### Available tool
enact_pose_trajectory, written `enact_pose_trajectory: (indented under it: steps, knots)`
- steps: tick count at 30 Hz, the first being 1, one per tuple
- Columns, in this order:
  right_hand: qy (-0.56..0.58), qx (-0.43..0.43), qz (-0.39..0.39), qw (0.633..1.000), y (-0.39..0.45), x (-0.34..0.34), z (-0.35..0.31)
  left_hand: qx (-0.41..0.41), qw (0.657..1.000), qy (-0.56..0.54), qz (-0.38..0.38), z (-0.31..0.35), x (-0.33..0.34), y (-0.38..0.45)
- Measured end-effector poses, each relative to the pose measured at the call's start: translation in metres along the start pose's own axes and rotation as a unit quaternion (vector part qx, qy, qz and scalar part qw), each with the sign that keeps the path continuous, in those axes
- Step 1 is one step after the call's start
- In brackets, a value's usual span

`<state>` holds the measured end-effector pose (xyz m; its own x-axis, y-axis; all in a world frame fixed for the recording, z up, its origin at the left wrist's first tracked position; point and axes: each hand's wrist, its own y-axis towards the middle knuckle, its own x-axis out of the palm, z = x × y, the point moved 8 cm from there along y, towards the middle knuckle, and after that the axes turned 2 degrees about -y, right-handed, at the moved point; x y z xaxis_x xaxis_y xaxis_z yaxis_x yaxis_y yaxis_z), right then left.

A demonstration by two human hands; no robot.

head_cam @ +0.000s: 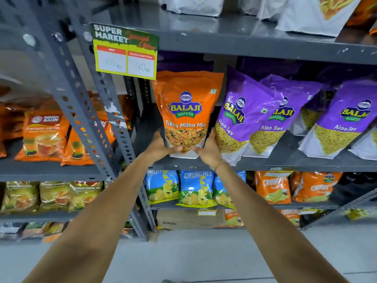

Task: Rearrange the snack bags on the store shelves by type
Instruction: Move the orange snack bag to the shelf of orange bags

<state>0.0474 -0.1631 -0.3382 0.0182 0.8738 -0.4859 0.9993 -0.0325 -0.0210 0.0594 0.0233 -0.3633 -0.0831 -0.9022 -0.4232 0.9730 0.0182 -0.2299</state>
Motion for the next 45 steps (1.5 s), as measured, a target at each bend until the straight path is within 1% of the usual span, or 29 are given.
enact_pose_trajectory:
  steps: [2,4,5,7,10,13,17,20,23,25,29,32,35,39,41,45]
  knots:
    - [-0.035,0.009,-0.048,0.998,0.005,0.002,-0.003,0.011,1.0,0.005,-0.007,-0.006,0.0,0.0]
    - [-0.064,0.002,-0.051,0.997,0.006,0.0,-0.003,0.032,0.999,0.001,0.041,-0.008,-0.008,-0.004]
    - [-0.067,-0.002,-0.04,0.997,0.003,-0.001,-0.001,0.028,0.998,-0.005,0.061,-0.01,-0.012,-0.007]
    - [-0.039,-0.013,-0.007,0.999,-0.006,-0.002,0.004,0.027,0.997,-0.011,0.066,-0.012,-0.016,-0.018]
    - [0.027,-0.051,0.026,0.998,-0.028,0.0,0.007,0.063,0.996,0.002,0.067,-0.01,-0.018,-0.042]
    - [0.087,-0.069,0.043,0.993,-0.049,-0.001,0.012,0.104,0.987,0.015,0.118,-0.003,-0.024,-0.07]
    - [0.112,-0.112,0.061,0.985,-0.071,-0.019,0.001,0.159,0.974,0.006,0.16,0.022,-0.028,-0.107]
    - [0.104,-0.158,0.075,0.979,-0.083,-0.047,-0.027,0.206,0.963,-0.003,0.172,0.052,-0.034,-0.131]
    - [0.102,-0.219,0.106,0.965,-0.094,-0.085,-0.07,0.223,0.957,-0.027,0.184,0.089,-0.047,-0.146]
    - [0.119,-0.239,0.111,0.957,-0.098,-0.113,-0.105,0.237,0.953,-0.04,0.185,0.124,-0.061,-0.155]
    - [0.16,-0.292,0.108,0.937,-0.103,-0.164,-0.18,0.305,0.934,-0.049,0.178,0.208,-0.095,-0.177]
    - [0.177,-0.321,0.096,0.925,-0.099,-0.188,-0.231,0.331,0.926,-0.018,0.182,0.26,-0.123,-0.187]
    - [0.188,-0.334,0.088,0.919,-0.092,-0.208,-0.267,0.341,0.921,-0.003,0.186,0.298,-0.145,-0.191]
    - [0.201,-0.336,0.093,0.915,-0.074,-0.224,-0.296,0.361,0.909,0.01,0.207,0.335,-0.161,-0.19]
    - [0.197,-0.339,0.095,0.915,-0.062,-0.227,-0.306,0.363,0.906,0.023,0.215,0.346,-0.168,-0.18]
    - [0.201,-0.325,0.097,0.919,-0.026,-0.224,-0.309,0.352,0.915,0.022,0.193,0.352,-0.171,-0.146]
